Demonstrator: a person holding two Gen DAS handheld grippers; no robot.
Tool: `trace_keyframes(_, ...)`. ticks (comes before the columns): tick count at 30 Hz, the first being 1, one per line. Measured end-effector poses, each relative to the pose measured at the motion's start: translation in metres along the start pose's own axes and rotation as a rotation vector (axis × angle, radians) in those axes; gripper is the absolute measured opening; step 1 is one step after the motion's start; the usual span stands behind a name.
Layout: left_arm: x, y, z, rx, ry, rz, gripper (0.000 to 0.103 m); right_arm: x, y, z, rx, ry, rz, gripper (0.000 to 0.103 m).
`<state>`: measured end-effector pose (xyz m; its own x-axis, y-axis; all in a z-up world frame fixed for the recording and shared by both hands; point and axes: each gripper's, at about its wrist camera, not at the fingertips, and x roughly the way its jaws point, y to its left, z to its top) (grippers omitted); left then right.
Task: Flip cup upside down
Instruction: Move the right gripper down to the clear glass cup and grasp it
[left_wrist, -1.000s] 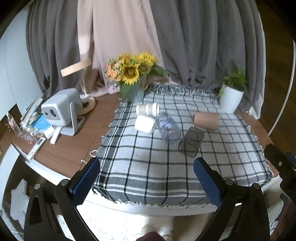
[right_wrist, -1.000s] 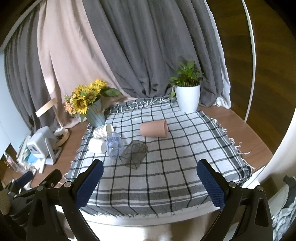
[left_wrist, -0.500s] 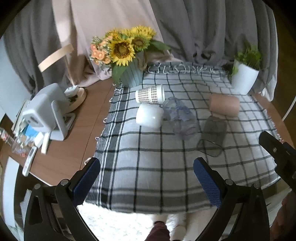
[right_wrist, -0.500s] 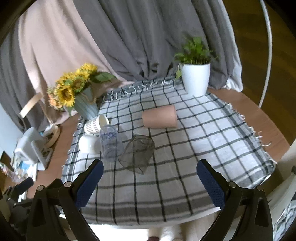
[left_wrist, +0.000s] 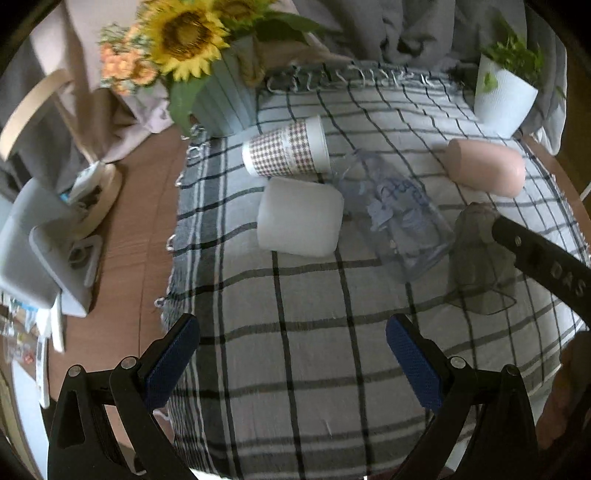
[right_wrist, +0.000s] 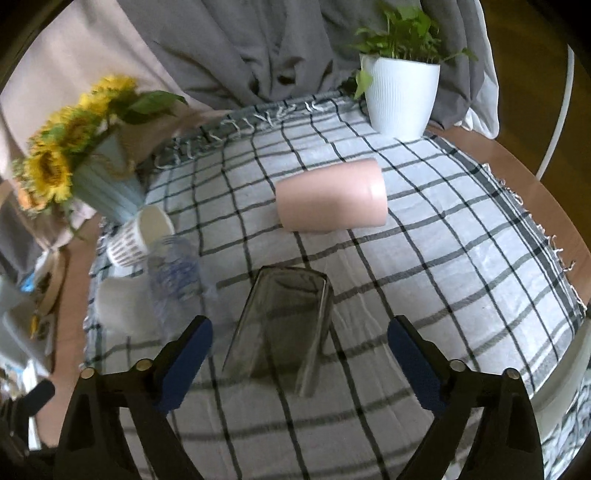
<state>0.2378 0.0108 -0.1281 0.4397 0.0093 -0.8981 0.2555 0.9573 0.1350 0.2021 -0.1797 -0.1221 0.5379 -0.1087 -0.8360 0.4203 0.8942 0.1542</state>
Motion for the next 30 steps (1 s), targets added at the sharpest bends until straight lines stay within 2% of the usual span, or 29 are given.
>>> trace_keyframes(8,0.018,0.0,0.02,0.056,0.016,-0.027,0.103,0.032,0.011,0.008,0.027,0.062,-0.039,0.09)
trace_keyframes(20,0.027,-0.006,0.024,0.091,0.021,-0.04,0.103,0.062,0.011,0.001,0.074,0.138,-0.071,0.081)
trace_keyframes(24,0.028,-0.008,0.022,0.08,0.029,-0.042,0.103,0.065,0.012,-0.001,0.057,0.145,-0.043,0.073)
trace_keyframes(30,0.025,-0.016,0.016,0.071,0.034,-0.038,0.103,0.066,0.01,0.001,0.018,0.153,-0.023,0.072)
